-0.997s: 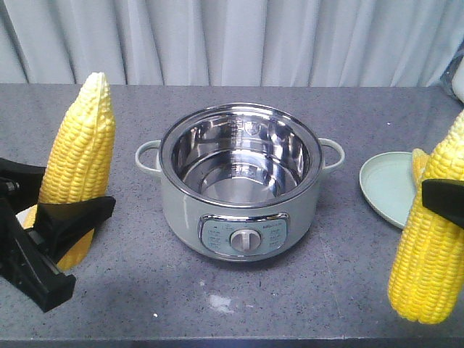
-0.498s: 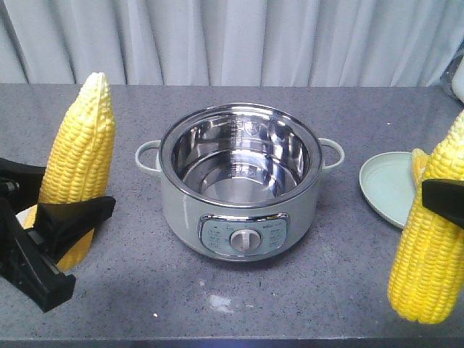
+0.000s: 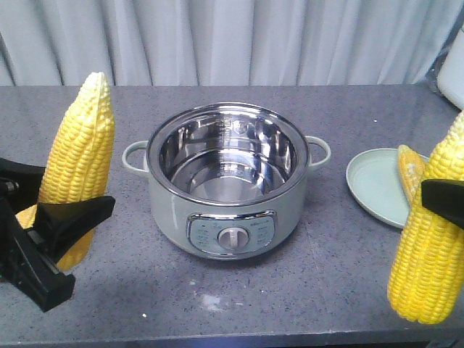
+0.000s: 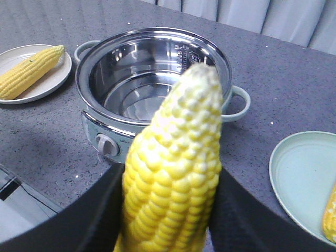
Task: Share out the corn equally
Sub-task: 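Hold both cobs raised upright in the left and right grippers, then turn the base away from the pot toward the other counter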
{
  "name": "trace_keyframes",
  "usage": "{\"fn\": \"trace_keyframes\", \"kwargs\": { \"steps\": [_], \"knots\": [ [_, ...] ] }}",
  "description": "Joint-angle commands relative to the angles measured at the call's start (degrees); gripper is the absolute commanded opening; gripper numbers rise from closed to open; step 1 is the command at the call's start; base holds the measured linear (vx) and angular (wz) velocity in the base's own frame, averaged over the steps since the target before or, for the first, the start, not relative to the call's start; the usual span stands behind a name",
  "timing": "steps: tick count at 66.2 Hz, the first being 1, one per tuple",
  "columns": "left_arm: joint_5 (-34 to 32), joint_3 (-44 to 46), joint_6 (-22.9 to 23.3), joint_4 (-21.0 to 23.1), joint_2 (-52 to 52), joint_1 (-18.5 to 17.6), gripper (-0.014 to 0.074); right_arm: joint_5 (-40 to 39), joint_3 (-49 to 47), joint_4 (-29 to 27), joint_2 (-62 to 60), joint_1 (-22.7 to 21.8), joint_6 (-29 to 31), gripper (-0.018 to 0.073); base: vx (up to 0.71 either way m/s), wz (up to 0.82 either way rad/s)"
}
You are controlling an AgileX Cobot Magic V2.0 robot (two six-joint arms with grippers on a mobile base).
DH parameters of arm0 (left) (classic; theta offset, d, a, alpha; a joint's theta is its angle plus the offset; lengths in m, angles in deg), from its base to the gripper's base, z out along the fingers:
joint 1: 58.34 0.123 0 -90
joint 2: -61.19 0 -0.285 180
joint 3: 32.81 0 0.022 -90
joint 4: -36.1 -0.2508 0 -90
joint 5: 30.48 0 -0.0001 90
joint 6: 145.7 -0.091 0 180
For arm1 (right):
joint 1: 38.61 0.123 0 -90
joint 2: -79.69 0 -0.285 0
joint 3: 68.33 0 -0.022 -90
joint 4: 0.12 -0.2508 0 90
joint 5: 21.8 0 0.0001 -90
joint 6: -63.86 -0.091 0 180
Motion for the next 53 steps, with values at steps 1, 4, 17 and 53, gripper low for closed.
{"fn": "trace_keyframes", "kwargs": {
  "steps": [1, 4, 17, 53],
  "knots": [
    [-4.1, 1.6, 0.5, 0.7, -0.4, -0.1, 0.0224, -3.5, -1.5, -0.9, 0.0, -0.1, 0.2, 0.0225, -0.01, -0.16],
    [-4.1, 1.6, 0.5, 0.7, -0.4, -0.1, 0.0224, -3.5, -1.5, -0.9, 0.0, -0.1, 0.2, 0.0225, -0.01, -0.17],
    [-4.1, 1.6, 0.5, 0.7, -0.4, -0.1, 0.0224, -3.5, -1.5, -0.9, 0.0, -0.1, 0.2, 0.0225, -0.01, -0.26],
    [-4.1, 1.6, 0.5, 0.7, -0.4, -0.1, 0.0224, -3.5, -1.5, -0.9, 0.0, -0.1, 0.2, 0.0225, -0.01, -0.41]
  ]
}}
